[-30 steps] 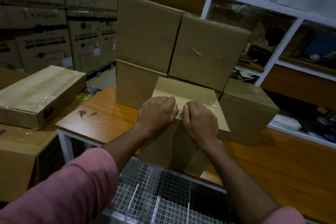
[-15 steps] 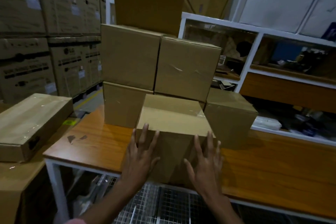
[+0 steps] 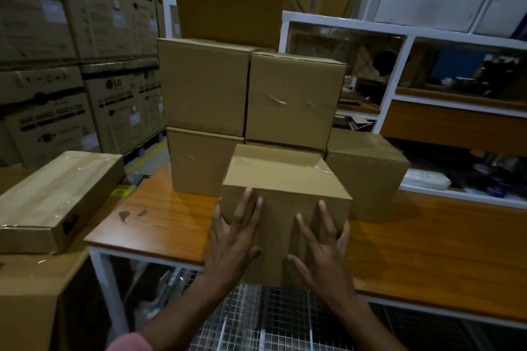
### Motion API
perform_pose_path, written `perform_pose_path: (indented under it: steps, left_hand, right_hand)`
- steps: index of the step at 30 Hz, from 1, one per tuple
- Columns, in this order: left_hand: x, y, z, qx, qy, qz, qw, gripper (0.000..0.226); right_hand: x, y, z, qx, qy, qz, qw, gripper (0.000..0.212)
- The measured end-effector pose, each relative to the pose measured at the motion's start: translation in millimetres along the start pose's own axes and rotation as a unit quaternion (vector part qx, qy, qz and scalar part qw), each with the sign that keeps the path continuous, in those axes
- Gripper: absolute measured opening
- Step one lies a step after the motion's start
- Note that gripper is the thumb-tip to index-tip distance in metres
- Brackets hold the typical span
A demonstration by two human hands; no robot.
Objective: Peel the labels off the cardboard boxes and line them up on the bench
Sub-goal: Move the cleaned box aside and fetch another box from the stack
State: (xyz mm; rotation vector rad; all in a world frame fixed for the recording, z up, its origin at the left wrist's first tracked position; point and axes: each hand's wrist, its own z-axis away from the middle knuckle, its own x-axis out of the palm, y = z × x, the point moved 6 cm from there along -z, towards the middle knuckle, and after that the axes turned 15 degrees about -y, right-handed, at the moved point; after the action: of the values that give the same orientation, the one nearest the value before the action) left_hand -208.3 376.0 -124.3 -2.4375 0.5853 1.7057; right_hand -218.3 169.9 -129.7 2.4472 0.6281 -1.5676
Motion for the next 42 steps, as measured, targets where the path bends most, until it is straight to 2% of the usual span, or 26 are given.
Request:
perform_pose_path:
  steps: [9,18,27,34,42]
  left_hand:
    - [-39.4,61.3,-1.1,0.029,0.047,-0.004,0.998,0.13]
    - [-104.5,150.6,-27.0,0.104,0.12,-0.006,0.987,0.113]
    - [-123.1,227.4,-80.1,0.139,0.113,0.002,0.984,0.114]
    - [-127.3,247.5,-120.8,0.158,0.151,-0.01,0.976,0.117]
    - [-109.8,241.2,-189.3,0.178,0.175,-0.005,0.968,0.107]
  right_hand:
    - [-65.4,26.5,20.3,-0.017,0.063,0.019,0.998,0.101]
    - [-167.3,70.4,51.9,-0.02,0.172,0.043,0.984,0.097]
    - [-234.5,147.1,56.9,0.016,0.193,0.089,0.977,0.099]
    - [-251.5,183.4,34.1,0.007,0.209,0.115,0.971,0.096]
    - [-244.3,233.0,-16.9,0.017,0.216,0.113,0.97,0.095]
